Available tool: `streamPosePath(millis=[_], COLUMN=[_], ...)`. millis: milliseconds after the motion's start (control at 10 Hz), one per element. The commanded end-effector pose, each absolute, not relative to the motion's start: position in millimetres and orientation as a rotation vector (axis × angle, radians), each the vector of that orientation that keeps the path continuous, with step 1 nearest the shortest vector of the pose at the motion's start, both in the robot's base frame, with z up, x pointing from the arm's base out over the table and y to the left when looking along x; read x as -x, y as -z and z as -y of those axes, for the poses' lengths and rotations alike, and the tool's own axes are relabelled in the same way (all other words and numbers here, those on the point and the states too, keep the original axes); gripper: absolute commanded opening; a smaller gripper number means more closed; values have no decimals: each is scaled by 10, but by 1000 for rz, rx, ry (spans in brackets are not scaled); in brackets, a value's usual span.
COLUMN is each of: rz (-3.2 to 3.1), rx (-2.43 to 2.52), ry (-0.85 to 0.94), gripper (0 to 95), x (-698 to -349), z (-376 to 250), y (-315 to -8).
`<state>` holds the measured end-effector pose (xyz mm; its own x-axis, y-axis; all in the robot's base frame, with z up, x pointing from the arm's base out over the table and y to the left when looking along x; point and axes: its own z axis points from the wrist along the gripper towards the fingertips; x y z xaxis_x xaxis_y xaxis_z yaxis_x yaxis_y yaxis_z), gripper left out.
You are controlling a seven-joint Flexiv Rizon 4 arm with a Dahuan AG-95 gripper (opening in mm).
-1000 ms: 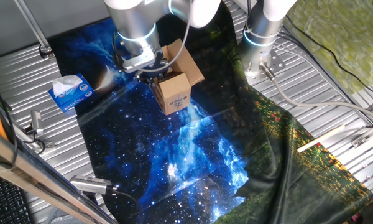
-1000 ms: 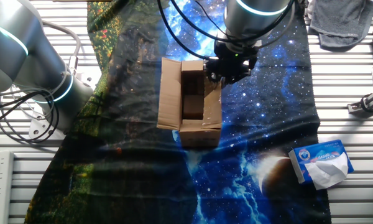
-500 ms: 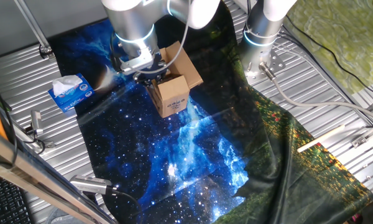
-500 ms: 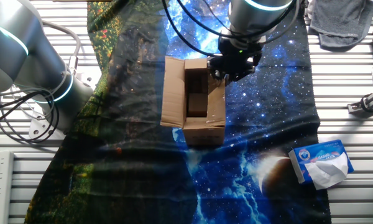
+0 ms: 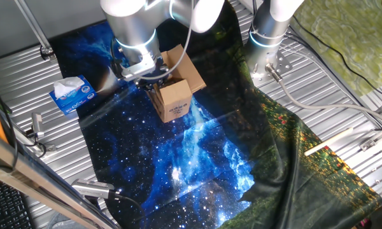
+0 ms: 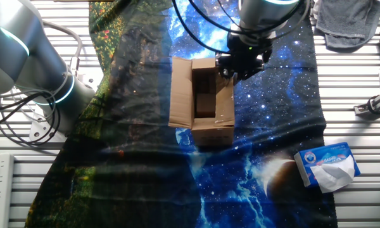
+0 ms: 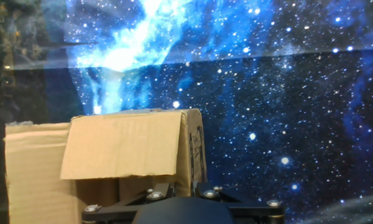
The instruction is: Cover the box
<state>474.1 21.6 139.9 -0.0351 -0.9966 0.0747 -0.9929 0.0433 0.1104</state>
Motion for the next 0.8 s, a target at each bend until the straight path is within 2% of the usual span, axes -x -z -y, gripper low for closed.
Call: streamPosePath(millis=[100, 800], rz=[2167, 2164], rx=[-2087, -2098], ry=[34, 8], gripper=[0, 0], x=[-4774, -4794], z=[-238, -255], y=[-1396, -1370])
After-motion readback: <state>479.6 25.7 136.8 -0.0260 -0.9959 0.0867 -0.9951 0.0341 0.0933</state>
